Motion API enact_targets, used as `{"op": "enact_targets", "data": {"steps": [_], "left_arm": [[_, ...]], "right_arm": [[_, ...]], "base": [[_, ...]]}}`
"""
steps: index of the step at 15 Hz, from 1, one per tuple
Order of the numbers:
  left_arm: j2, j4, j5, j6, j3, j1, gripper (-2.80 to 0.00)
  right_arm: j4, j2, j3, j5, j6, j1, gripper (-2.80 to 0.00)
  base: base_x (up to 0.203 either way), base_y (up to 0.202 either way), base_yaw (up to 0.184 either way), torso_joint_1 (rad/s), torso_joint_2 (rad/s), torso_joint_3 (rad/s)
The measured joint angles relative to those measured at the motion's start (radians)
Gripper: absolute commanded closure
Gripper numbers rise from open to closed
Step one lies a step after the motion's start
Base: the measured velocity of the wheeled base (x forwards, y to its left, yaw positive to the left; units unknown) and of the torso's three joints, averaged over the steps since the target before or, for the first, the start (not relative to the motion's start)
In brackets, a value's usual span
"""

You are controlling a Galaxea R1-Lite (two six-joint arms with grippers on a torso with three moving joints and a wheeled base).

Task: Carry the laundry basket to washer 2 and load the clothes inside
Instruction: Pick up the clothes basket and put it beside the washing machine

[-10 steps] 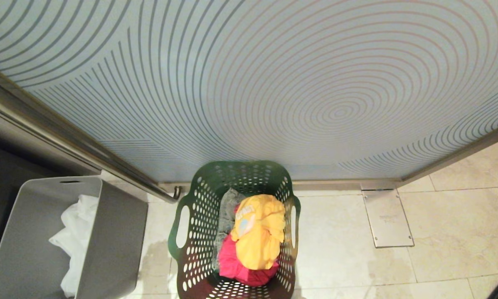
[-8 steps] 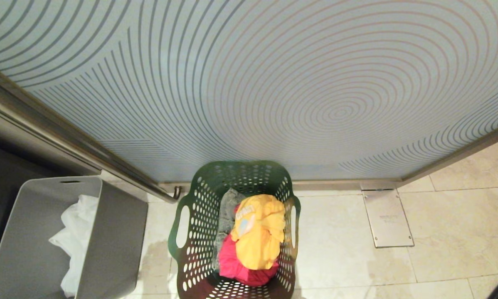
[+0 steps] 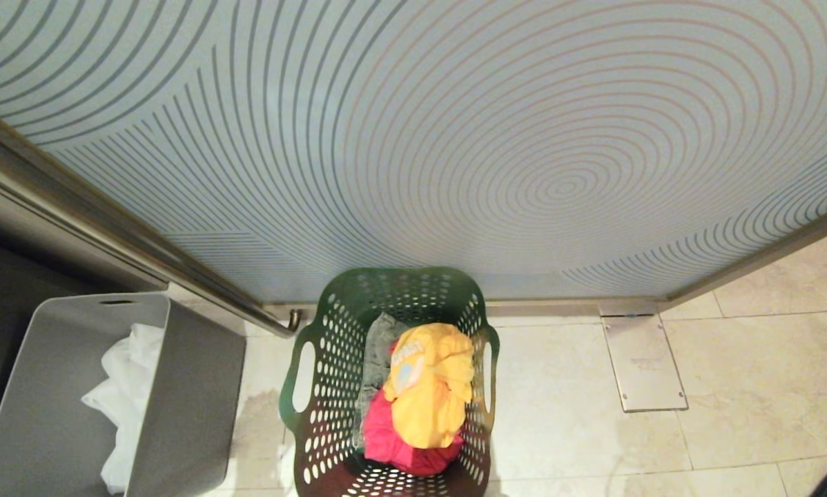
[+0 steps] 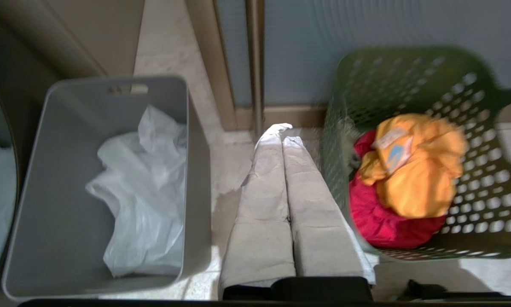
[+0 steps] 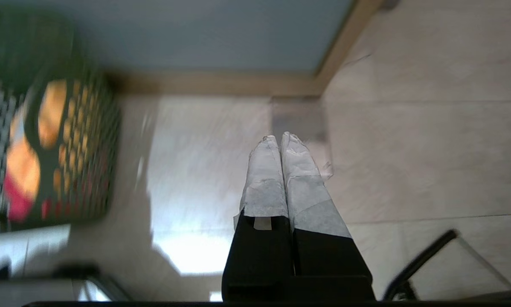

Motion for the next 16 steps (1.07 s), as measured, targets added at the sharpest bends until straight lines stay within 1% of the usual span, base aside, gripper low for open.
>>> {"op": "enact_targets", "data": {"steps": [2, 3, 5, 6, 7, 8, 10, 12, 14, 16], "left_arm": [[0.126, 0.13, -0.028, 0.0, -0.23, -0.007, 0.0], [0.203, 0.192, -0.049, 0.002, -0.309, -0.011, 0.0], [0.363, 0.291, -0.084, 0.006, -0.414, -0.015, 0.0], [0.428, 0.32, -0.093, 0.007, -0.437, -0.017, 0.0], [0.482, 0.334, -0.099, 0.005, -0.442, -0.018, 0.0], [0.519, 0.34, -0.098, 0.006, -0.421, -0.018, 0.0], [0.567, 0.342, -0.072, 0.025, -0.372, -0.017, 0.0], [0.615, 0.313, -0.058, 0.032, -0.329, -0.018, 0.0], [0.668, 0.236, -0.058, 0.033, -0.296, -0.02, 0.0], [0.734, 0.177, -0.065, 0.031, -0.279, -0.031, 0.0]], "right_arm": [[0.114, 0.131, -0.25, -0.032, 0.034, 0.0, 0.0], [0.158, 0.216, -0.336, -0.033, 0.048, 0.0, 0.0], [0.217, 0.42, -0.466, -0.008, 0.075, 0.001, 0.0], [0.227, 0.509, -0.505, 0.014, 0.086, 0.001, 0.0], [0.234, 0.594, -0.528, 0.047, 0.094, 0.004, 0.0], [0.228, 0.672, -0.538, 0.089, 0.1, 0.016, 0.0], [0.153, 0.805, -0.531, 0.155, 0.108, 0.051, 0.0], [0.042, 0.923, -0.506, 0.178, 0.111, 0.089, 0.0], [-0.035, 1.026, -0.494, 0.183, 0.121, 0.141, 0.0], [-0.094, 1.127, -0.49, 0.184, 0.149, 0.198, 0.0]], "base": [[0.0, 0.0, 0.0, 0.0, 0.0, 0.0], [0.0, 0.0, 0.0, 0.0, 0.0, 0.0], [0.0, 0.0, 0.0, 0.0, 0.0, 0.0], [0.0, 0.0, 0.0, 0.0, 0.0, 0.0], [0.0, 0.0, 0.0, 0.0, 0.0, 0.0], [0.0, 0.0, 0.0, 0.0, 0.0, 0.0], [0.0, 0.0, 0.0, 0.0, 0.0, 0.0], [0.0, 0.0, 0.0, 0.0, 0.0, 0.0], [0.0, 0.0, 0.0, 0.0, 0.0, 0.0], [0.0, 0.0, 0.0, 0.0, 0.0, 0.0]]}}
